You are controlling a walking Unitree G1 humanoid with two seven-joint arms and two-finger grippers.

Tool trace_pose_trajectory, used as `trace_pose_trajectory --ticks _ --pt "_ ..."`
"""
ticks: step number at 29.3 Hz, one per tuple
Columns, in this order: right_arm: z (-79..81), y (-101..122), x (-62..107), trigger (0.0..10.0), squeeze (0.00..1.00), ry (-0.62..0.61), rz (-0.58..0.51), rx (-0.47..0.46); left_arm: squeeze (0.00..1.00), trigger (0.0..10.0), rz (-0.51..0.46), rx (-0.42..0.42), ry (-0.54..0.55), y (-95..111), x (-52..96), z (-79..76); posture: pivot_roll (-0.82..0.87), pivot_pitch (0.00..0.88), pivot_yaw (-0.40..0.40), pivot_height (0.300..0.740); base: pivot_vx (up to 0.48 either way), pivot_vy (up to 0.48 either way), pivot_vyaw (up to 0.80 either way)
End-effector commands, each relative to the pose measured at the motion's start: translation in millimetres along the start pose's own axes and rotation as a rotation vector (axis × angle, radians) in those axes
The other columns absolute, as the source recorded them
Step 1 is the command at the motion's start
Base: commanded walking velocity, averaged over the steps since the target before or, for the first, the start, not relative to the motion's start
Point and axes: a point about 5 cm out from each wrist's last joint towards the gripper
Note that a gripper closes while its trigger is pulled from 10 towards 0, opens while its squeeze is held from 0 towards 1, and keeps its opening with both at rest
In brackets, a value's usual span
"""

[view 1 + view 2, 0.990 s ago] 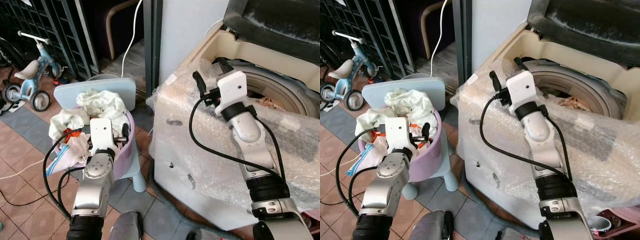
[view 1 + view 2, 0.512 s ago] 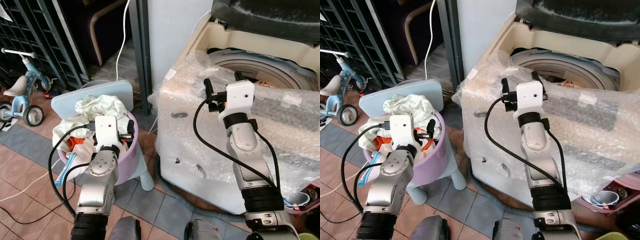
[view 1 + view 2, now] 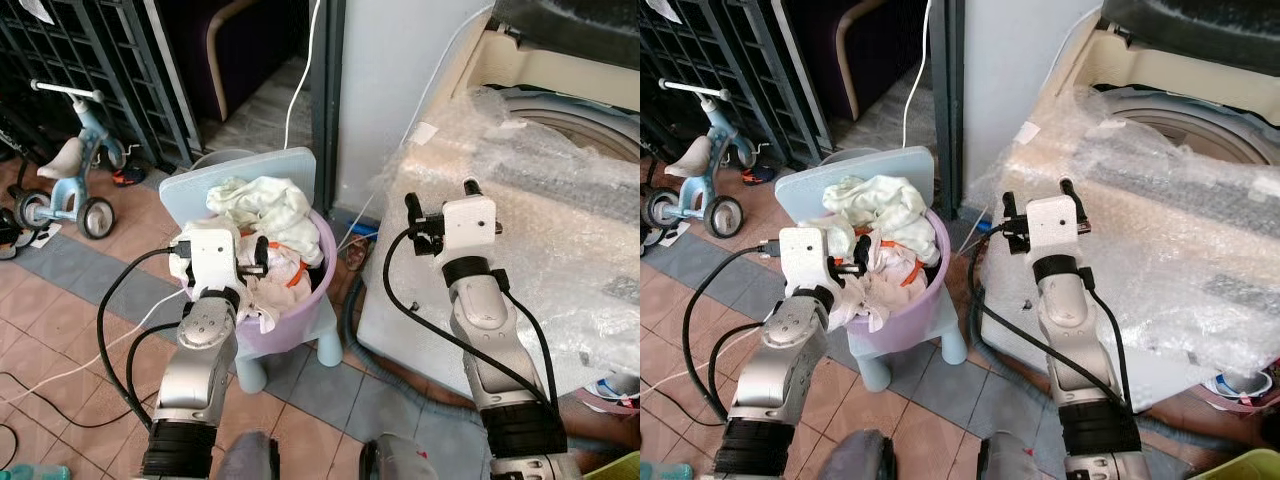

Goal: Clothes washing

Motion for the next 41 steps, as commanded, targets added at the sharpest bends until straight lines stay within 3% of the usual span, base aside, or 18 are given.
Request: trace_pose_trajectory --ticks 1,4,16,18,24,41 --pt "6.6 -3 -0.1 10.0 0.0 0.019 0.013 -0.022 0.0 10.0 -0.046 -0.016 0.003 3 1.5 6.9 0.01 0.115 0.021 0.74 0.0 0.0 0.0" --pt "11.3 2 -2.0 10.0 0.0 0.054 -0.027 -0.002 0.0 10.0 -0.044 0.018 -0.015 2 2.8 6.7 0.01 0.109 0.025 0.74 0.0 0.0 0.24" --pt "22.4 3 -17.1 10.0 0.0 0.089 -0.027 -0.03 0.0 10.0 -0.04 -0.03 -0.008 -4 4.6 11.6 0.02 0.113 0.021 0.74 0.0 0.0 0.79" --pt "24.3 -2 -22.0 10.0 0.0 0.092 0.01 -0.029 0.0 10.0 -0.042 -0.037 0.006 -4 4.6 14.2 0.03 0.113 0.016 0.74 0.261 0.0 0.0" --pt "24.9 -16 -15.3 10.0 0.0 0.095 0.07 -0.041 0.0 10.0 -0.039 -0.028 0.015 -5 5.4 15.6 0.03 0.115 0.01 0.74 0.299 0.0 0.0" --pt "24.3 -25 -14.7 10.0 0.0 0.066 0.11 -0.012 0.0 10.0 -0.017 -0.046 0.008 -9 3.9 13.4 0.02 0.117 0.017 0.74 0.415 0.0 0.0"
Point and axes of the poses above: a point about 5 cm out from each wrist's last joint towards the gripper, its own x axis pointing back from the gripper into the wrist, its own y axis along the axis of the wrist's last joint, z = x × y, and after that the axes turned 7 degrees about -x, right-handed
